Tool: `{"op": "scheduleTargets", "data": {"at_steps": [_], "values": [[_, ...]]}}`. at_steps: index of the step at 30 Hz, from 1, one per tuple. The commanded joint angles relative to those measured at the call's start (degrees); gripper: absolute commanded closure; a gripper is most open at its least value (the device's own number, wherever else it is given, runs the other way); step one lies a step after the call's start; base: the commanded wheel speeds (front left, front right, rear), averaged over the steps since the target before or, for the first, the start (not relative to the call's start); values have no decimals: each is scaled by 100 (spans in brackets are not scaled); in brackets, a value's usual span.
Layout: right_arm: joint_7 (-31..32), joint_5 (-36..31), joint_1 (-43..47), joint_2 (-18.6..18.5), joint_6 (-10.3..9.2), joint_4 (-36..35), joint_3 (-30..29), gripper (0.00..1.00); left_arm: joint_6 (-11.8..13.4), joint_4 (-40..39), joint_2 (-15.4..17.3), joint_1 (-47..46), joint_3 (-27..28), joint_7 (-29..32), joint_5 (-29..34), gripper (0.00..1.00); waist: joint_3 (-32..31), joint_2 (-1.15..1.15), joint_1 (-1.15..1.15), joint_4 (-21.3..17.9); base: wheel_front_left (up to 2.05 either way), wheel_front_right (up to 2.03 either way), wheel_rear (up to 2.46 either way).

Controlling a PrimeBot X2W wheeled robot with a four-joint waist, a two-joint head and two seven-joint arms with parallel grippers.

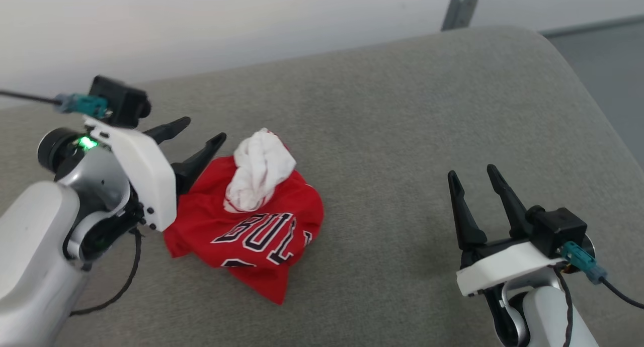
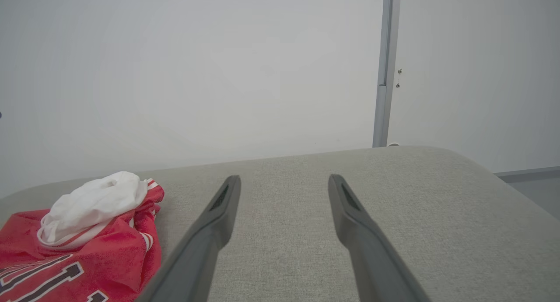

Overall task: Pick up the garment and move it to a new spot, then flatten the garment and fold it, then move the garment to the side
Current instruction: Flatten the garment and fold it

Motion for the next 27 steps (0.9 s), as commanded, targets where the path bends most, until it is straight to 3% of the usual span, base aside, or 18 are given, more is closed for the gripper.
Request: {"op": "scheduleTargets", "data": {"at_steps": [1, 6, 13, 20, 21, 22, 23, 27], "values": [[-52, 40, -84, -2, 0, 24, 33, 0, -16, 42, 18, -156, -81, 81, -20, 0, 154, 0, 0, -172, 0, 0, 0], [-109, 145, -237, -1, 0, 86, 119, 0, -16, 381, 6, -562, -407, 648, -93, 0, 370, 0, 0, -413, 0, 0, 0], [-155, 268, -363, -1, 0, 182, 214, 0, 225, 894, -120, -907, -754, 1549, -20, 0, 592, 0, 0, -601, 0, 0, 0], [-158, 347, -447, -2, 0, 124, 214, 0, 319, 1240, -215, -1119, -1084, 2021, 222, 0, 759, 0, 0, -651, 0, 0, 0], [-159, 345, -449, -1, 0, 112, 213, 0, 322, 1287, -239, -1146, -1096, 2050, 208, 9, 779, 0, 0, -652, 0, 0, 0], [-158, 348, -451, -2, 0, 101, 210, 0, 307, 1319, -249, -1174, -1118, 2077, 210, 60, 794, 0, 0, -653, 0, 0, 0], [-158, 352, -458, -2, 0, 92, 209, 0, 293, 1341, -254, -1197, -1109, 2069, 205, 100, 807, 0, 0, -652, 0, 0, 0], [-158, 338, -453, -2, 0, 60, 183, 0, 260, 1361, -250, -1277, -1042, 2050, 90, 100, 823, 0, 0, -618, 0, 0, 0]]}}
